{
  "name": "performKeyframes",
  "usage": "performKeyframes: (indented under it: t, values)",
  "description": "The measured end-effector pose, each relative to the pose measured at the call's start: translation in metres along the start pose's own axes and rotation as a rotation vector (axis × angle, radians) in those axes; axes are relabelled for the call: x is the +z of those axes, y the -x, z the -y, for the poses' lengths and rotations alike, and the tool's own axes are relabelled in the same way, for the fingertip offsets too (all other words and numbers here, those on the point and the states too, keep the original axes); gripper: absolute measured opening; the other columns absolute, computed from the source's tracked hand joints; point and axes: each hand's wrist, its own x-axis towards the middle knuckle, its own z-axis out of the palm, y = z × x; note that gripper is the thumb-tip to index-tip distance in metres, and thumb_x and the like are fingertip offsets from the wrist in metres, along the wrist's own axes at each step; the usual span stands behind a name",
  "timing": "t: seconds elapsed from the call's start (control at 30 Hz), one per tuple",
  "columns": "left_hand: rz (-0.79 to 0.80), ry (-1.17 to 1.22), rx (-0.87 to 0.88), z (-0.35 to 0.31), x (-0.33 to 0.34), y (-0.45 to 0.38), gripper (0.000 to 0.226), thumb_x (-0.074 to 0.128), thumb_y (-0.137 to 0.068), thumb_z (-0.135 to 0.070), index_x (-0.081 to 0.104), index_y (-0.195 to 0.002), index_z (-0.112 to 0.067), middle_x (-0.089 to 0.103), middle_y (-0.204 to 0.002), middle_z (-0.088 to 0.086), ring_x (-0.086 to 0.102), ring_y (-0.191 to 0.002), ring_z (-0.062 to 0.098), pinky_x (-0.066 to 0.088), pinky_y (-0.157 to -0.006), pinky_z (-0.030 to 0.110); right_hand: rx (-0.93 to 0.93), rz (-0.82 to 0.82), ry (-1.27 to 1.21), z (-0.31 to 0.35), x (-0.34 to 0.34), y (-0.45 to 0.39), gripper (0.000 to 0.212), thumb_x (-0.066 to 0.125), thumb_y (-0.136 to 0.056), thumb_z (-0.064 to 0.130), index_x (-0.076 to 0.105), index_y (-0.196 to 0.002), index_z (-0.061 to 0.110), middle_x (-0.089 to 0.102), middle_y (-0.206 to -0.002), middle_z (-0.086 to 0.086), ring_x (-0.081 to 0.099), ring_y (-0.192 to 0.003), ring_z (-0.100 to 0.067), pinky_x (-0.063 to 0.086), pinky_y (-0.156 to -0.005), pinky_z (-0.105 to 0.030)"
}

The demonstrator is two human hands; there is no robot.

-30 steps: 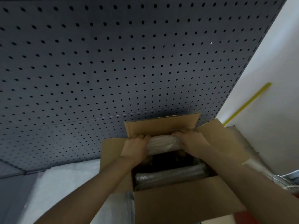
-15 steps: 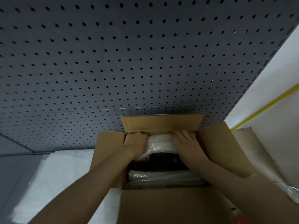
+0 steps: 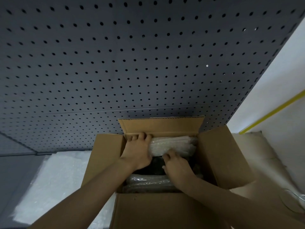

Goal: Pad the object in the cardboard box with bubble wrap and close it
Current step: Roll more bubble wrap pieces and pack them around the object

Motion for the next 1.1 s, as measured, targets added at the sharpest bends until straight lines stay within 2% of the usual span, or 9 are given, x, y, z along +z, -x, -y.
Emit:
performKeyframes:
  t: [0.1, 0.23, 0.33, 0.47, 0.6, 0.83, 0.93, 1.1]
  values:
    - [-0.105, -0.044, 0.042, 0.002, 0.008, 0.003, 0.065, 0.059, -0.080, -0.052, 0.039, -0.134, -0.023, 0.046, -0.128, 0.003, 0.046, -0.120, 0.025, 0.039, -0.103, 0.041, 0.019, -0.039, -0.024, 0.000, 0.002, 0.001, 0.036, 0.050, -0.094, 0.016, 0.048, -0.129, 0.012, 0.045, -0.132, -0.012, 0.050, -0.113, -0.025, 0.049, -0.090, -0.036]
    - [-0.168, -0.030, 0.005, -0.005, 0.011, -0.005, 0.045, 0.057, -0.086, -0.036, 0.047, -0.126, -0.018, 0.054, -0.124, 0.005, 0.051, -0.116, 0.025, 0.043, -0.094, 0.038, 0.045, -0.042, -0.093, 0.003, -0.003, 0.000, 0.039, 0.057, -0.087, 0.012, 0.052, -0.126, 0.014, 0.047, -0.131, -0.010, 0.051, -0.111, -0.023, 0.049, -0.089, -0.034]
    - [-0.157, 0.022, -0.048, -0.011, 0.011, -0.012, 0.037, 0.056, -0.086, -0.023, 0.050, -0.121, -0.015, 0.058, -0.120, 0.007, 0.055, -0.111, 0.028, 0.047, -0.086, 0.038, 0.071, -0.029, -0.124, 0.004, -0.008, -0.001, 0.044, 0.065, -0.080, 0.016, 0.054, -0.123, 0.016, 0.046, -0.131, -0.008, 0.052, -0.109, -0.022, 0.049, -0.088, -0.033]
    - [-0.161, 0.051, -0.091, -0.012, 0.014, -0.018, 0.034, 0.058, -0.084, -0.019, 0.052, -0.117, -0.015, 0.061, -0.119, 0.006, 0.057, -0.108, 0.026, 0.049, -0.078, 0.037, 0.066, -0.005, -0.101, 0.003, -0.012, -0.003, 0.048, 0.067, -0.079, 0.018, 0.054, -0.125, 0.016, 0.042, -0.131, -0.008, 0.052, -0.108, -0.023, 0.048, -0.086, -0.032]
    - [-0.141, 0.024, -0.100, -0.014, 0.013, -0.025, 0.033, 0.058, -0.086, -0.021, 0.051, -0.117, -0.013, 0.061, -0.119, 0.007, 0.058, -0.108, 0.027, 0.048, -0.076, 0.035, 0.042, 0.012, -0.097, 0.001, -0.014, -0.005, 0.041, 0.063, -0.086, 0.020, 0.056, -0.126, 0.016, 0.040, -0.131, -0.008, 0.052, -0.108, -0.024, 0.048, -0.090, -0.033]
    - [-0.128, 0.026, -0.132, -0.019, 0.010, -0.030, 0.026, 0.054, -0.084, -0.019, 0.053, -0.109, -0.011, 0.067, -0.106, 0.009, 0.064, -0.095, 0.027, 0.041, -0.067, 0.030, 0.002, 0.036, -0.179, -0.003, -0.012, -0.004, 0.026, 0.058, -0.089, 0.009, 0.067, -0.112, 0.017, 0.046, -0.127, -0.008, 0.053, -0.109, -0.024, 0.046, -0.095, -0.033]
    - [-0.140, 0.007, -0.108, -0.017, 0.009, -0.033, 0.026, 0.055, -0.083, -0.022, 0.054, -0.107, -0.011, 0.068, -0.103, 0.008, 0.065, -0.092, 0.026, 0.039, -0.067, 0.028, 0.003, 0.024, -0.238, -0.006, -0.012, -0.006, 0.022, 0.060, -0.088, 0.008, 0.069, -0.106, 0.016, 0.045, -0.127, -0.006, 0.055, -0.106, -0.022, 0.047, -0.093, -0.029]
    - [-0.144, -0.025, -0.073, -0.018, 0.012, -0.033, 0.027, 0.056, -0.086, -0.027, 0.053, -0.108, -0.012, 0.069, -0.103, 0.006, 0.065, -0.094, 0.025, 0.043, -0.079, 0.031, -0.014, 0.038, -0.322, -0.009, -0.009, -0.006, 0.014, 0.068, -0.082, 0.008, 0.070, -0.095, 0.013, 0.045, -0.125, -0.007, 0.056, -0.098, -0.017, 0.048, -0.090, -0.026]
